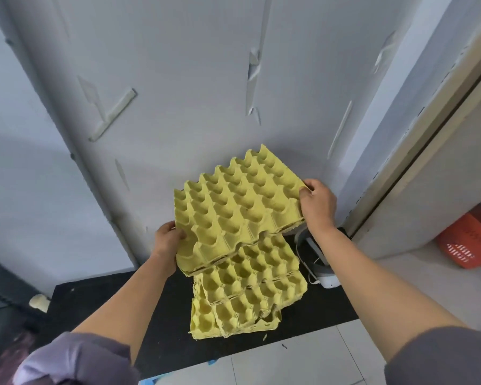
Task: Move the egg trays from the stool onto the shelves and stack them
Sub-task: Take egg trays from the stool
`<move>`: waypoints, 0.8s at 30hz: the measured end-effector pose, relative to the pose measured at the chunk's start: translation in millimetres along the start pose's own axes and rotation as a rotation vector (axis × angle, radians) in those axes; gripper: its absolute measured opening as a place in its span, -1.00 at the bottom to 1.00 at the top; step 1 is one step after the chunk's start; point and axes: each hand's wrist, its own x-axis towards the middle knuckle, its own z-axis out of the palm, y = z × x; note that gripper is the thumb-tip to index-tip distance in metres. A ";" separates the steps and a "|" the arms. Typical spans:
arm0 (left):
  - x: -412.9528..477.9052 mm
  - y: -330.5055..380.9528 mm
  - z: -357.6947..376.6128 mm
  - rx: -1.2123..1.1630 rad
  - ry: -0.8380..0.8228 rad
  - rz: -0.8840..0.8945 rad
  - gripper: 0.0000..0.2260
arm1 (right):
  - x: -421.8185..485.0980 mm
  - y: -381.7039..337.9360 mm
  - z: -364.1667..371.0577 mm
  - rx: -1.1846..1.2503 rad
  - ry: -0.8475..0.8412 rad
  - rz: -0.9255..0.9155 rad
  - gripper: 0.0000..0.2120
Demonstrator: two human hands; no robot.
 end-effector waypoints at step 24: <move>-157.8 64.6 -212.4 0.256 0.388 0.423 -0.61 | -148.7 -141.4 28.3 0.013 -0.416 -0.277 -0.57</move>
